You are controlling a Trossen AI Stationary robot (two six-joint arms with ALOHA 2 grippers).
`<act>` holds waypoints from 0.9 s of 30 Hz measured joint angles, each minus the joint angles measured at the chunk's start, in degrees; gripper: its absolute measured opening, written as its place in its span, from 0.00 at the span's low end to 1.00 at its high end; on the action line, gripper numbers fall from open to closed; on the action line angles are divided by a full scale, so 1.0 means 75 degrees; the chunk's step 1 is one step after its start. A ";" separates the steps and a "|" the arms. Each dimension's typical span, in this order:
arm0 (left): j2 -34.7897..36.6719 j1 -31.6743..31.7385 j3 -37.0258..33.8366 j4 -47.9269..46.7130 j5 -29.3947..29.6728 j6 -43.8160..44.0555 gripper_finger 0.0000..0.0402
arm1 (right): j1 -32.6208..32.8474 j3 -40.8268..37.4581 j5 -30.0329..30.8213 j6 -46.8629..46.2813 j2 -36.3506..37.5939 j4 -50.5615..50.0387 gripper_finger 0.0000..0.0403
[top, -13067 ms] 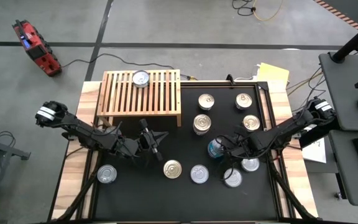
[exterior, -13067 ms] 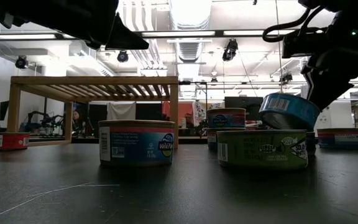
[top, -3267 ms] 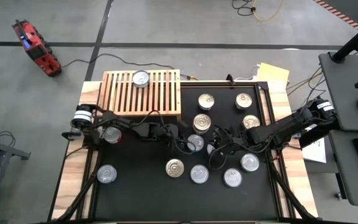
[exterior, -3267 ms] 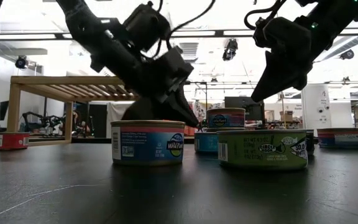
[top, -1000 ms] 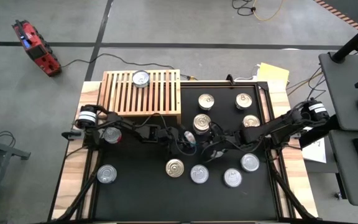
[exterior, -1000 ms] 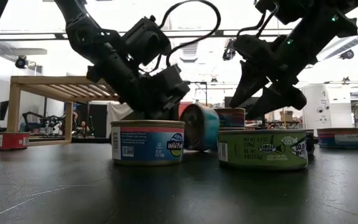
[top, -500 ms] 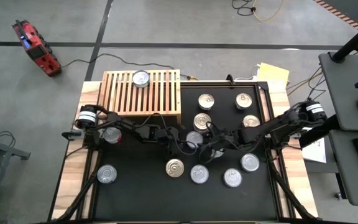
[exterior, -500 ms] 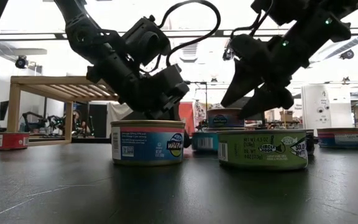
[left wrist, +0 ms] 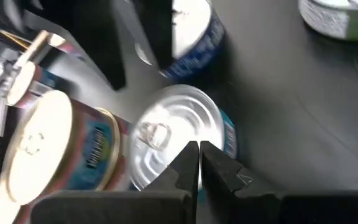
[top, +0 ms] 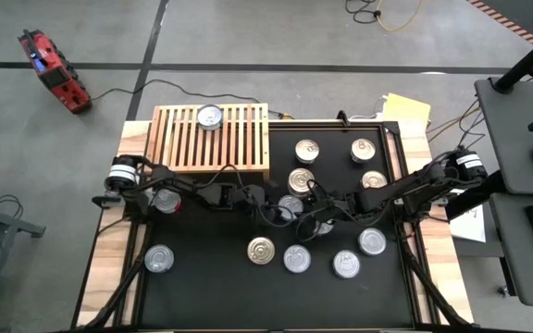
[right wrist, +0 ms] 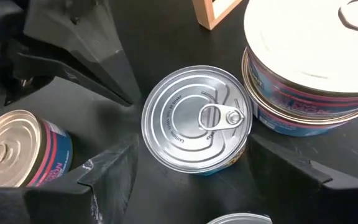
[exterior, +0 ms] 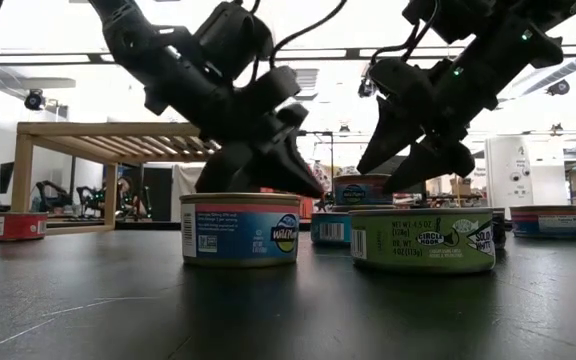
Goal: Stack canned seafood by type on shelf
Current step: Put the yellow blue tuna can on the shelf
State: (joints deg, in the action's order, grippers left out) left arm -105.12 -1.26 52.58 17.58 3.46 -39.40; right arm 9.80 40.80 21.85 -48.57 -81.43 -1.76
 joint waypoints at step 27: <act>-0.0536 0.0129 0.0023 0.0081 0.0068 0.0464 0.00 | -0.0015 0.0003 -0.0342 -0.0789 -0.0012 0.0014 0.79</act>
State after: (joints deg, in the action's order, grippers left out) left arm -109.14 -0.30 52.75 18.19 3.97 -35.91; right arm 9.69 40.82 19.28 -54.49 -81.52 -1.65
